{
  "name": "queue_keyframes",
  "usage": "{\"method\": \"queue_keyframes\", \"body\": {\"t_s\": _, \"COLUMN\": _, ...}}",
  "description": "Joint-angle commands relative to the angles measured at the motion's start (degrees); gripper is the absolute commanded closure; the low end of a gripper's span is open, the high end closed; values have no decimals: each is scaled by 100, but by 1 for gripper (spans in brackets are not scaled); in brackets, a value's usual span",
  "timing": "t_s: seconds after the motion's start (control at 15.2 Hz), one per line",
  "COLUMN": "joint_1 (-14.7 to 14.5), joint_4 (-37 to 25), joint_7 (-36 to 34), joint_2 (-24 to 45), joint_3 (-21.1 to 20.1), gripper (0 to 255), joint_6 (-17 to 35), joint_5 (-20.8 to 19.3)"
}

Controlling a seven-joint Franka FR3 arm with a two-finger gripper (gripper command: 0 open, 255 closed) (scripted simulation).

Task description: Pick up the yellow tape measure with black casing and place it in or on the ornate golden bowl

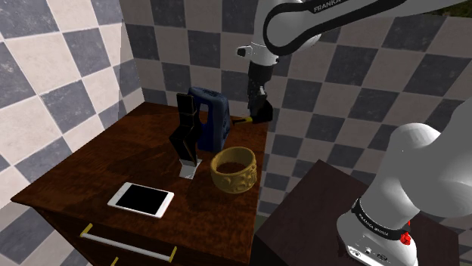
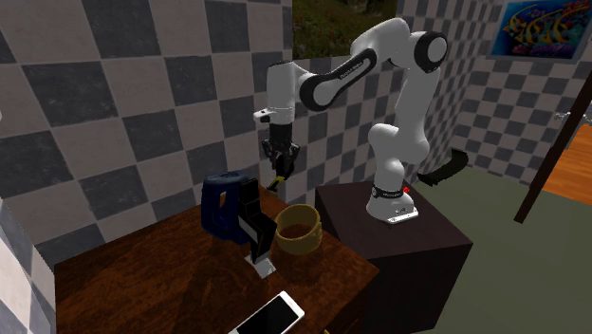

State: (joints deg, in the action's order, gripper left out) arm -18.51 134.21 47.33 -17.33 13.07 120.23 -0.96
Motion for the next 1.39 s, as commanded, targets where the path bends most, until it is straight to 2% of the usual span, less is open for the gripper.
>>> {"method": "queue_keyframes", "body": {"t_s": 0.0, "joint_1": -99, "joint_4": 111, "joint_7": -299, "joint_2": -163, "joint_3": -199, "gripper": 255, "joint_6": -47, "joint_5": 13}}
{"method": "queue_keyframes", "body": {"t_s": 0.46, "joint_1": -549, "joint_4": 280, "joint_7": -1431, "joint_2": -449, "joint_3": -1003, "gripper": 255, "joint_6": -140, "joint_5": 211}}
{"method": "queue_keyframes", "body": {"t_s": 1.32, "joint_1": -559, "joint_4": 952, "joint_7": -1375, "joint_2": -30, "joint_3": -984, "gripper": 255, "joint_6": 949, "joint_5": 248}}
